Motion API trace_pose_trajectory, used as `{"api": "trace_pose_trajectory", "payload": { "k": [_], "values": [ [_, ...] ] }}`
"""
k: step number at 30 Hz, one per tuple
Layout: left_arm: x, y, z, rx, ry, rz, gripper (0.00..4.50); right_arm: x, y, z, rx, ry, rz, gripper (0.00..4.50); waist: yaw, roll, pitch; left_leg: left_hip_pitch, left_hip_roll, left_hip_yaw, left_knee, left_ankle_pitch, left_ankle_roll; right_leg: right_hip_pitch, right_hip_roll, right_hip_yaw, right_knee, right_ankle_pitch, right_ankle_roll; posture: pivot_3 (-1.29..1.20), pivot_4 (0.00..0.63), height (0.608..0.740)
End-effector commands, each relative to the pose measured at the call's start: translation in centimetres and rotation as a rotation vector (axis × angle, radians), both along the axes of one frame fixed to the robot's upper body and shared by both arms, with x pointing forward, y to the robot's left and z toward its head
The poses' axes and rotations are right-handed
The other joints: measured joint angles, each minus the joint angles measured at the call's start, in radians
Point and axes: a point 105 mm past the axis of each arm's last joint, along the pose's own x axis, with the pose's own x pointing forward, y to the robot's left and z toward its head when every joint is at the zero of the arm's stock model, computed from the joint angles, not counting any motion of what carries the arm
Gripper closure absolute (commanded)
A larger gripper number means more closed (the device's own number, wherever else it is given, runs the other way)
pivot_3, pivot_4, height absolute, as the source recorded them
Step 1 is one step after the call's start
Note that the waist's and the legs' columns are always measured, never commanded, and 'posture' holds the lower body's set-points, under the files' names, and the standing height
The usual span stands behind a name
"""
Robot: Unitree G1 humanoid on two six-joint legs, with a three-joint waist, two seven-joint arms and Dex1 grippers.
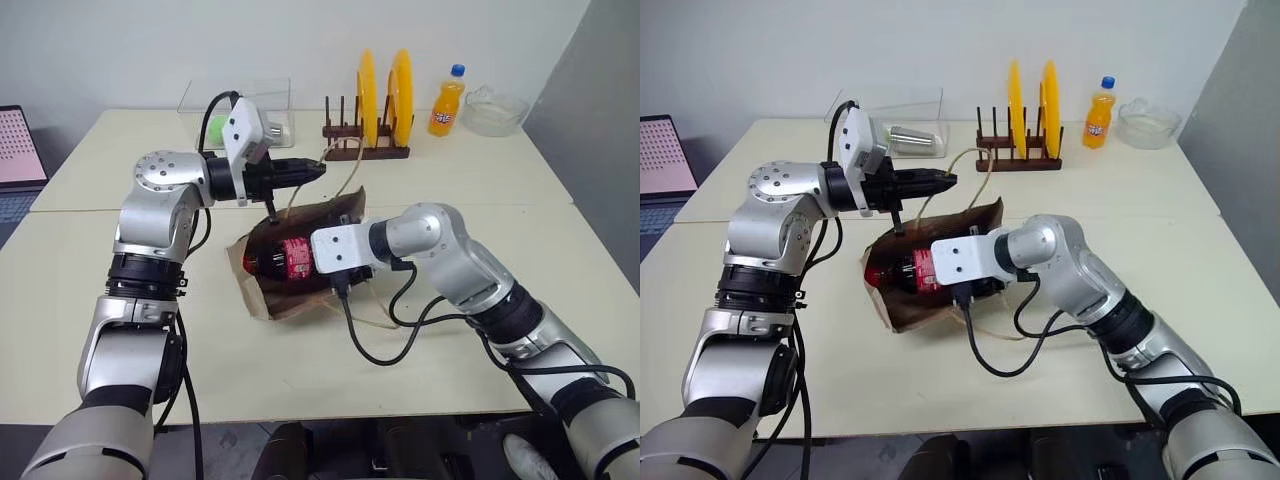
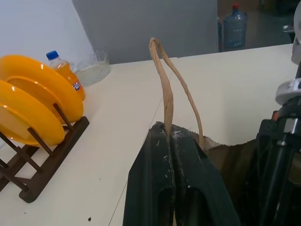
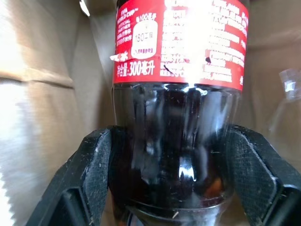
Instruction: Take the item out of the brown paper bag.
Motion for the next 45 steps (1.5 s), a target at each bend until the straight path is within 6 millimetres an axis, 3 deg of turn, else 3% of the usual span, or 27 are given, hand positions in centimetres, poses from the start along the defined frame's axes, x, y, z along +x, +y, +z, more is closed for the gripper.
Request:
{"api": "trace_pose_trajectory", "payload": {
  "k": [1,12,25,31,34,39,42,45],
  "values": [
    [-0.2,-0.4,1.8,-0.005,-0.072,-0.017,4.50,0.0,-0.3,3.0,0.037,-0.085,0.019,1.35,0.000,0.000,0.000,0.000,0.000,0.000,0.000,0.000,0.000,0.000,0.000,0.000,0.000,0.000,0.000,0.00,0.150,0.740],
    [-0.1,-1.0,1.9,0.004,-0.092,-0.035,4.50,-0.5,-1.3,4.6,0.051,-0.073,0.064,1.35,0.001,0.000,0.000,0.000,0.000,0.000,0.000,0.000,0.000,0.000,0.000,0.000,0.000,0.000,0.000,0.00,0.150,0.740],
    [0.2,-1.2,1.4,0.028,-0.106,-0.049,4.50,-0.7,-4.0,8.8,0.147,-0.078,0.050,1.35,0.000,0.000,0.000,0.000,0.000,0.000,0.000,0.000,0.000,0.000,0.000,0.000,0.000,0.000,0.000,0.00,0.150,0.740],
    [0.2,-1.2,1.2,0.038,-0.109,-0.049,4.50,-0.9,-6.1,10.7,0.238,-0.069,-0.002,1.35,0.003,0.000,0.000,-0.001,0.000,0.000,0.000,0.000,0.000,0.000,0.000,0.000,-0.001,0.000,0.000,0.00,0.150,0.740],
    [0.2,-1.1,1.1,0.043,-0.109,-0.046,4.50,-0.9,-8.1,11.5,0.274,-0.070,-0.069,1.35,0.003,0.000,0.000,-0.001,0.000,0.000,0.000,0.000,0.000,0.000,0.000,0.000,-0.001,0.000,0.000,0.00,0.150,0.740],
    [0.2,-0.7,0.8,0.053,-0.108,-0.038,4.50,0.4,-14.4,11.9,0.304,-0.088,-0.326,1.35,0.008,0.000,0.000,-0.001,0.000,0.000,0.000,0.000,0.001,0.000,-0.001,0.000,-0.001,0.000,0.000,0.00,0.150,0.740],
    [0.1,-0.6,0.6,0.056,-0.107,-0.035,4.50,1.4,-18.7,10.4,0.307,-0.073,-0.508,1.35,0.013,0.000,0.000,-0.001,0.000,0.001,0.000,0.000,0.001,0.001,-0.001,0.000,-0.002,0.000,0.000,0.00,0.150,0.740],
    [0.1,-0.5,0.5,0.056,-0.105,-0.033,4.50,2.8,-22.1,6.5,0.215,-0.046,-0.654,1.35,0.016,0.000,0.000,-0.001,0.000,0.002,0.000,0.000,0.001,0.001,-0.001,0.000,-0.001,0.000,0.000,0.00,0.150,0.740]
  ]
}}
